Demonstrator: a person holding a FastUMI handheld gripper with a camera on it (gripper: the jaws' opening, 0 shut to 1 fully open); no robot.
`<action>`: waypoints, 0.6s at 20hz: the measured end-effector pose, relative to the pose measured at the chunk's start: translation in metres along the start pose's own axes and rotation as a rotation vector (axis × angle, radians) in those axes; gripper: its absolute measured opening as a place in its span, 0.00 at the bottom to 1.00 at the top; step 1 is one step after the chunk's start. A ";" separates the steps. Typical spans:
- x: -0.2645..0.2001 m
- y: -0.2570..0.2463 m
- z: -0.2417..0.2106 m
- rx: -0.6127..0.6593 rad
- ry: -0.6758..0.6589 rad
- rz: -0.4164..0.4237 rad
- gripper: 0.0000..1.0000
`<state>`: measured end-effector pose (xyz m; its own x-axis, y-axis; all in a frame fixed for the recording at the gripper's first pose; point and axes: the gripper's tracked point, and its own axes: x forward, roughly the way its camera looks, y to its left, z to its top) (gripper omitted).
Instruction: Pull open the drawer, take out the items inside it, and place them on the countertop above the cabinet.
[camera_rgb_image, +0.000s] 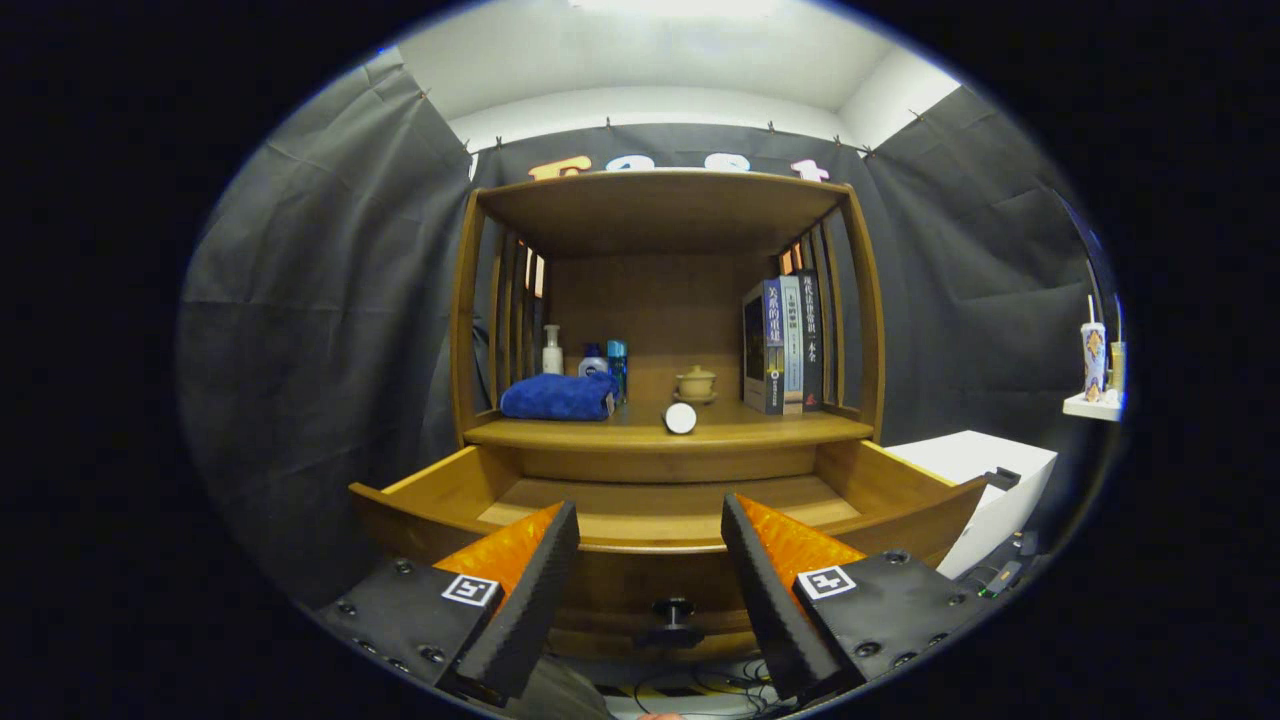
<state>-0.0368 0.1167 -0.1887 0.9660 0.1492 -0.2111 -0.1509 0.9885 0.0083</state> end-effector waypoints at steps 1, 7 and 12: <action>0.000 -0.001 -0.006 0.008 0.010 -0.002 0.93; 0.007 -0.015 -0.038 0.004 0.068 -0.043 0.94; 0.006 -0.011 -0.041 -0.041 0.052 -0.063 0.96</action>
<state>-0.0380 0.1060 -0.2298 0.9617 0.0847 -0.2605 -0.0999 0.9939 -0.0459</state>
